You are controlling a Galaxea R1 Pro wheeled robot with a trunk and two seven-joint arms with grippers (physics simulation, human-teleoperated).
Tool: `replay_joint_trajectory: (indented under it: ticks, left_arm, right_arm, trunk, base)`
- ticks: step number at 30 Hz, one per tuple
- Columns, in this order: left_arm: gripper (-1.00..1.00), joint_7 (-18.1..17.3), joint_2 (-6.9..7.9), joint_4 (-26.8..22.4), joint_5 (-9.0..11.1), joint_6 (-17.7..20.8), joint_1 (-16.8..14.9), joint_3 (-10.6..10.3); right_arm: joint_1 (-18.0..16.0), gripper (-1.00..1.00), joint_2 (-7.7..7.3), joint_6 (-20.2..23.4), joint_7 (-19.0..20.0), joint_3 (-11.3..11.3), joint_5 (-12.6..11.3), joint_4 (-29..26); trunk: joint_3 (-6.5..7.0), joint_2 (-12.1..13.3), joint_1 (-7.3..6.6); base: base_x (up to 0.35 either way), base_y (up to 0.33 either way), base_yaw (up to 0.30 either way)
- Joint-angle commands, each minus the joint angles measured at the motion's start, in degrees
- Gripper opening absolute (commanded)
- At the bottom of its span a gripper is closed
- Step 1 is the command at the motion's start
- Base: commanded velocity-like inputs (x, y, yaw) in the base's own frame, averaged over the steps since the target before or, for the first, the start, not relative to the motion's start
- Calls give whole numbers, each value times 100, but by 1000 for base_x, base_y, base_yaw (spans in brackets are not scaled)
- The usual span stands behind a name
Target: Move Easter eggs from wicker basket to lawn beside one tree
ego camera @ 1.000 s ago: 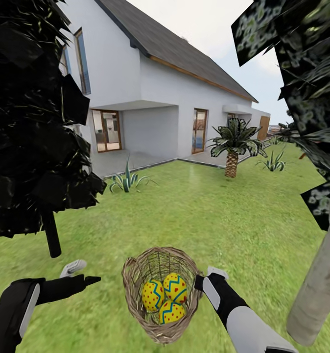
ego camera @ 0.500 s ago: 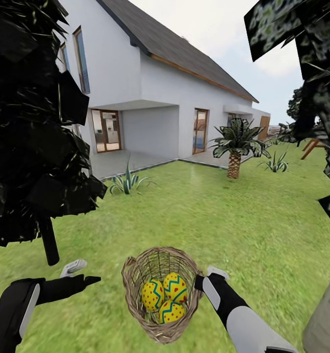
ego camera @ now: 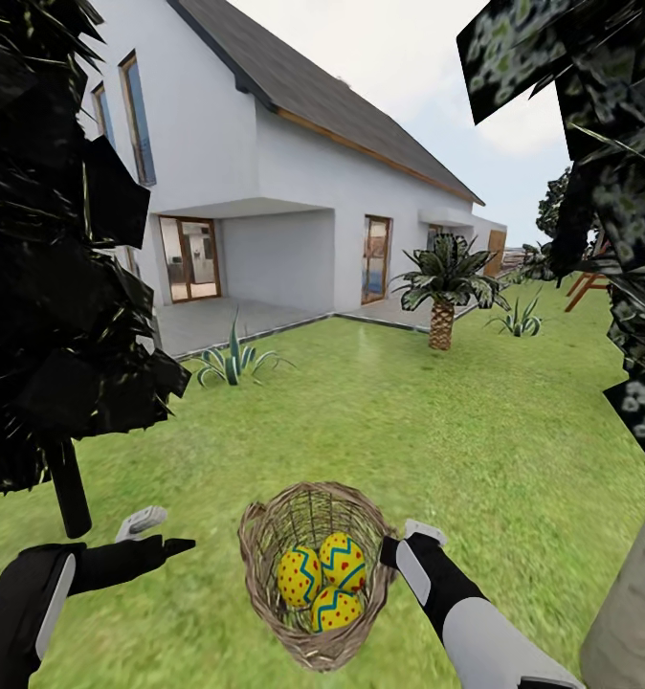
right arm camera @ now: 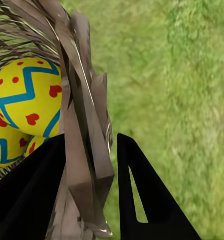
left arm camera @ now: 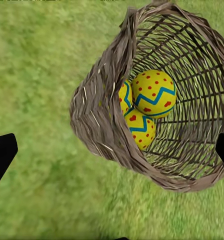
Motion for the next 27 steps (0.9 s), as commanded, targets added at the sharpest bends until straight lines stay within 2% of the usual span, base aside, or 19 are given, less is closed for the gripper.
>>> replay_joint_trajectory:
  ticks: [1,9,14,22,27]
  left_arm:
    - [100,-38,-1,-1,-16,41,-4,11]
    - [100,-31,-1,-1,-15,41,-4,3]
    - [100,-39,-1,-1,-15,50,-4,10]
    - [100,-39,-1,16,-6,53,-4,3]
    - [100,-40,-1,8,-6,52,-4,19]
  right_arm:
    - [-2,-100,3,2,-31,-15,-78,-16]
    - [-3,-100,3,2,-31,-17,-78,-16]
    - [-1,-100,3,2,-31,-17,-79,-16]
    - [-2,-100,3,2,-31,-17,-78,-16]
    - [-2,-100,3,2,-31,-17,-78,-16]
  trunk:
    - [-2,-6,2]
    - [-146,-327,178]
    - [-146,-327,178]
    - [-146,-327,178]
    - [-164,-367,200]
  base:
    - [0,0,0]
    - [0,0,0]
    - [0,9,0]
    - [0,252,0]
    - [0,28,0]
